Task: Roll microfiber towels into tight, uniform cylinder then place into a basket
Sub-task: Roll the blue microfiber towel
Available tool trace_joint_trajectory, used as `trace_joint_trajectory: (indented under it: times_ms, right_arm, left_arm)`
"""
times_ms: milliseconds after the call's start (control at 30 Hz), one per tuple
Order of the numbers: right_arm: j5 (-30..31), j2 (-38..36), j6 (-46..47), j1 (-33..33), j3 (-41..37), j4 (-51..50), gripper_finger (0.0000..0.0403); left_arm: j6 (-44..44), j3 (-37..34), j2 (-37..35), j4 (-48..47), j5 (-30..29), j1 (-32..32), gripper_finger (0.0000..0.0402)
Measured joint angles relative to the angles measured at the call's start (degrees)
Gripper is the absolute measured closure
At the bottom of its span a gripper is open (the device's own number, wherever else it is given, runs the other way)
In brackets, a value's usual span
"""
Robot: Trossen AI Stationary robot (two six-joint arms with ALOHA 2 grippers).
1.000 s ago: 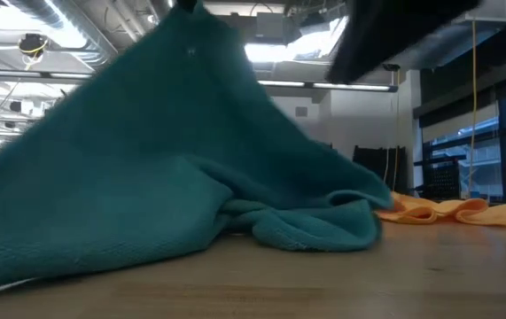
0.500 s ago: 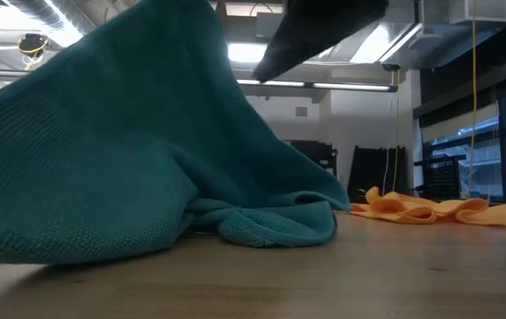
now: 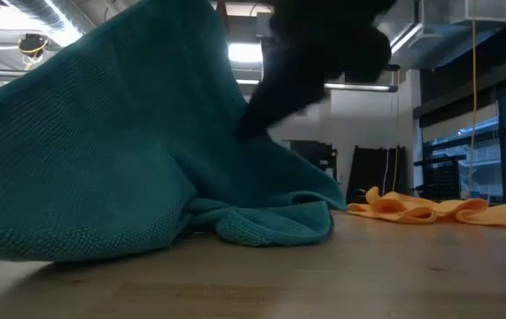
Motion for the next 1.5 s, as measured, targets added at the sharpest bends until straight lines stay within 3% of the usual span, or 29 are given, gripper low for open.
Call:
trace_joint_trajectory:
  times_ms: [567, 767, 1133, 1267, 1400, 1500]
  right_arm:
    - [0.37, 1.51, 2.03, -0.75, 0.00, -3.22, 0.0244]
    - [-5.29, 1.55, 1.71, -0.72, 0.00, -3.22, 0.0244]
    - [-5.62, 3.89, 3.32, -0.72, 0.00, -2.60, 0.0248]
    - [-5.60, 4.18, 3.03, -0.70, 0.00, -3.54, 0.0290]
    - [-5.60, 4.18, 1.16, -0.61, 0.00, -3.59, 0.0376]
    - [-5.60, 4.18, 0.35, -0.61, 0.00, -4.18, 0.0391]
  left_arm:
    - [-0.64, -0.02, -7.88, -0.73, -5.48, -2.37, 0.0401]
    - [-0.20, -0.02, -9.89, -0.89, -6.97, -2.35, 0.0401]
    - [-0.03, -0.02, -10.40, -1.50, -8.96, -2.28, 0.0402]
    - [-0.55, -0.02, -10.40, -2.08, -8.96, -2.28, 0.0402]
    - [-2.24, -0.02, -10.40, -3.41, -8.94, -2.28, 0.0401]
    - [-4.02, -0.02, -10.38, -5.02, -8.88, -2.28, 0.0401]
